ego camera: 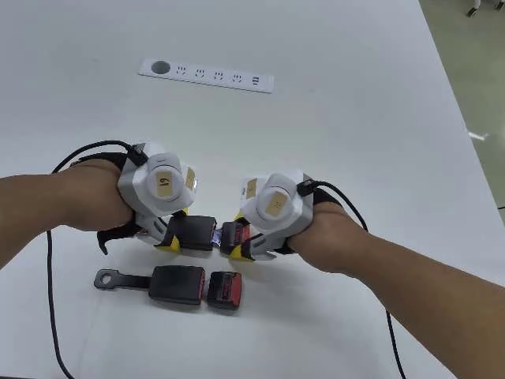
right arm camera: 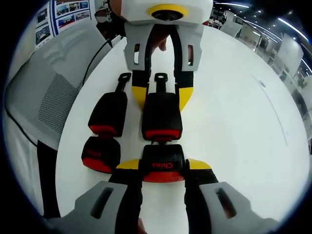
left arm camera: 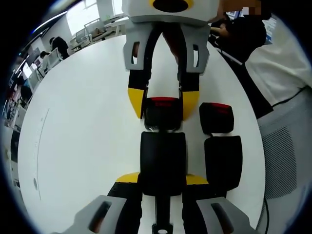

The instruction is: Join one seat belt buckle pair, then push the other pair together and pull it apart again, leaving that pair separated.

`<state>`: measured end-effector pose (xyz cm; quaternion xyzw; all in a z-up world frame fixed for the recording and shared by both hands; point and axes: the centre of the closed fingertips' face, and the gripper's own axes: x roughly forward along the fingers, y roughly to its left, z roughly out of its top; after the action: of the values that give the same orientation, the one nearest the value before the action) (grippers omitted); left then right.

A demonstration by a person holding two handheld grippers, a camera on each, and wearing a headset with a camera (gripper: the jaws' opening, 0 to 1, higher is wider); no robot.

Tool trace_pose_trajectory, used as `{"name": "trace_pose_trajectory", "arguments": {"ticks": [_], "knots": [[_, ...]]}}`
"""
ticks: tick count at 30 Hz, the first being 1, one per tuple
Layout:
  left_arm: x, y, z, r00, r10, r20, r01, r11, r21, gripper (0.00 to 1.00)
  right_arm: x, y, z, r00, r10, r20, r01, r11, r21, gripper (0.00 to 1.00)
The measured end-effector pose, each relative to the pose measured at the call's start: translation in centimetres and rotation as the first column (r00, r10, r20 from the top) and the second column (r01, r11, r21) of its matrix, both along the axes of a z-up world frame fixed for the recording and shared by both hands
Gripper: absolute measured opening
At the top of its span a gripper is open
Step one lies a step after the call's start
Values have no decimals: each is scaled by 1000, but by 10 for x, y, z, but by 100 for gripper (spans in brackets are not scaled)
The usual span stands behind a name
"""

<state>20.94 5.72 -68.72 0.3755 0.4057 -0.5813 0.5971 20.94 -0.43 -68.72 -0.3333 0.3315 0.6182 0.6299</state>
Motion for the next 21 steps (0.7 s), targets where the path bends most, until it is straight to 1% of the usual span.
{"name": "trace_pose_trajectory", "arguments": {"ticks": [3, 7, 14, 17, 21], "knots": [[1, 1, -2, 1000, 2, -3, -2, 1000, 5, 31, 1, 2, -1, 1000, -6, -2, 6, 1000, -3, 30], [0, 0, -1, 1000, 5, -1, -5, 1000, 5, 31, 2, 2, -2, 1000, -16, -4, 16, 1000, 9, 30], [-1, -1, 0, 1000, 7, -2, -7, 1000, 9, 31, 1, 1, -2, 1000, -9, 4, 9, 1000, -1, 31], [-3, -2, 2, 1000, 13, -3, -13, 1000, -2, 32, 1, 1, -2, 1000, -5, 5, 5, 1000, 1, 31], [-2, -1, 1, 1000, 14, -4, -14, 1000, -10, 32, 1, -1, -3, 1000, -3, 3, 3, 1000, 2, 31]]}}
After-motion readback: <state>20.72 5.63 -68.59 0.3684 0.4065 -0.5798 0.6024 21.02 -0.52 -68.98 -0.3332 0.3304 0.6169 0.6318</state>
